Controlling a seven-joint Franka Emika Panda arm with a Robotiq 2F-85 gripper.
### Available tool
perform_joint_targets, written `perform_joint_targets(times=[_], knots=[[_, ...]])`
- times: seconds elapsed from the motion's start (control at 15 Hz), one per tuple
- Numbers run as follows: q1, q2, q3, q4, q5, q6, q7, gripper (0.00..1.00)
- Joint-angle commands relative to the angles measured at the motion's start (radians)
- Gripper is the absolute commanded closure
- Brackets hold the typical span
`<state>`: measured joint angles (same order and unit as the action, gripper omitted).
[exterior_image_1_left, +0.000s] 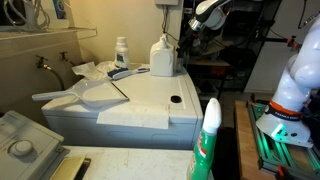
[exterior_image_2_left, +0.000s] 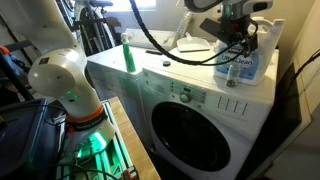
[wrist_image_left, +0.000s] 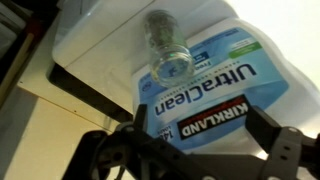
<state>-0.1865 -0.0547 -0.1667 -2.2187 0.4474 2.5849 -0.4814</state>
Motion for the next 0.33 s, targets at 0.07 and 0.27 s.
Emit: perform_joint_targets(times=[0.07,0.27], knots=[[0.002,-0.091,-0.082,-0.032,0.184,-0.008,-0.333,0.00],[0.010,-0.074,-0.096,0.000,0.233,0.003,-0.330,0.00]])
